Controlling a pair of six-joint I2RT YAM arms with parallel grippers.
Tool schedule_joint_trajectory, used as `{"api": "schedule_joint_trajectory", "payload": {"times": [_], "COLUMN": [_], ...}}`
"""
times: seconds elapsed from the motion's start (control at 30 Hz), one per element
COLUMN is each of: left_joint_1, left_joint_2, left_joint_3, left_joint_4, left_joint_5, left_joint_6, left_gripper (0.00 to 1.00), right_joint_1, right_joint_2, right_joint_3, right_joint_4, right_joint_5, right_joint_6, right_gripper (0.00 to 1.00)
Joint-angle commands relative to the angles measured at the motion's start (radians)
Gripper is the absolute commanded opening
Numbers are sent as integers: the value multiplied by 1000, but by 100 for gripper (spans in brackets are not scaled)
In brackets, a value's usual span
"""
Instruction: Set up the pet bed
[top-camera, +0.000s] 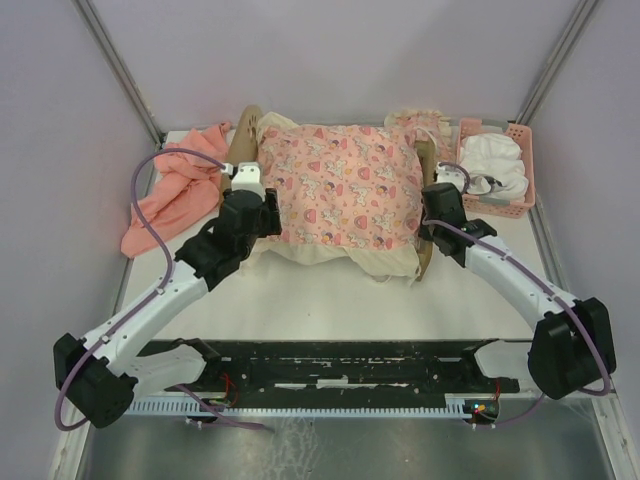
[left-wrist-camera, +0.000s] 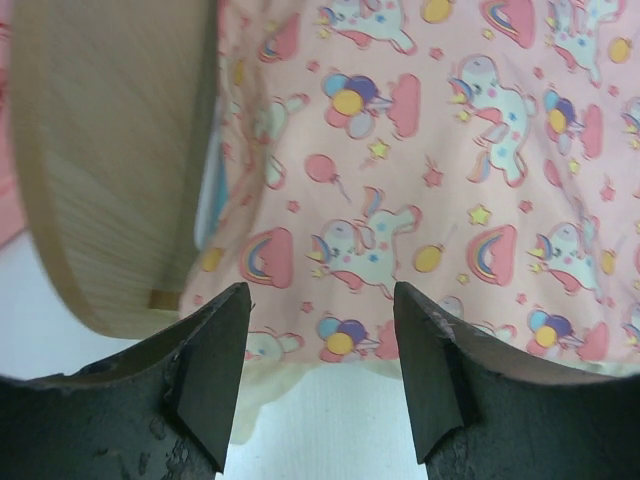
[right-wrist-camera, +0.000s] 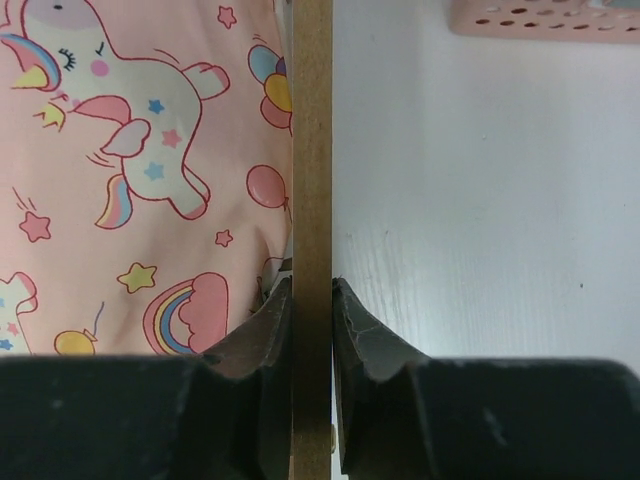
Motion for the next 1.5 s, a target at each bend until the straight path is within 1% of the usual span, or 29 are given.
{"api": "schedule_joint_trajectory", "payload": {"times": [0.0,0.13,0.23,0.33,0.43,0.53,0.57,0.6,0.63,0.7,0.8,0.9,0.93,1.0,1.07,1.1,1.17,1.23,1.27,1.3,1.33,1.4,1.47], "left_joint_1": [5,9,16,20,25,35,44,53,69,118,193,249,260,276,287,292,298,297,297,297,296,294,278], "left_joint_2": [-29,-52,-73,-74,-62,-48,-44,-36,-24,16,86,159,185,235,292,324,377,399,398,391,376,350,321], "left_joint_3": [113,197,210,192,162,102,68,30,-9,-46,-30,-3,5,23,54,79,150,246,287,323,350,399,418], "left_joint_4": [-98,-154,-140,-104,-64,35,93,174,281,368,410,456,481,541,595,614,619,524,493,447,408,315,267], "left_joint_5": [-169,-218,-221,-207,-158,-178,-209,-245,-271,-199,-12,80,95,99,100,94,60,33,34,64,109,217,291], "left_joint_6": [147,185,198,206,223,268,302,344,393,433,440,433,441,466,502,520,531,491,447,396,350,249,168], "left_gripper": [66,66,66,66,65,63,60,54,42,29,18,6,4,3,3,5,18,33,40,48,54,56,56], "right_joint_1": [-10,-10,-11,-11,-10,-11,-9,-8,-7,-5,-5,-4,-5,-5,-4,-5,-4,-4,-4,-5,-4,-4,-4], "right_joint_2": [-104,-169,-226,-307,-405,-473,-491,-508,-525,-558,-614,-669,-683,-700,-700,-698,-688,-678,-675,-672,-670,-673,-683], "right_joint_3": [-52,-82,-99,-123,-156,-186,-201,-221,-244,-292,-317,-331,-339,-357,-367,-375,-383,-374,-362,-343,-322,-275,-224], "right_joint_4": [-111,-181,-235,-283,-288,-277,-267,-256,-241,-212,-219,-201,-175,-116,-92,-76,-68,-71,-84,-102,-120,-175,-232], "right_joint_5": [83,152,137,119,64,-43,-82,-116,-153,-217,-226,-260,-295,-408,-497,-540,-596,-648,-648,-641,-638,-619,-551], "right_joint_6": [93,165,218,282,317,350,363,388,415,444,444,392,362,288,243,217,182,134,112,96,75,32,3], "right_gripper": [22,17,15,16,20,23,23,23,23,27,34,43,45,47,47,47,47,49,49,50,51,54,58]}}
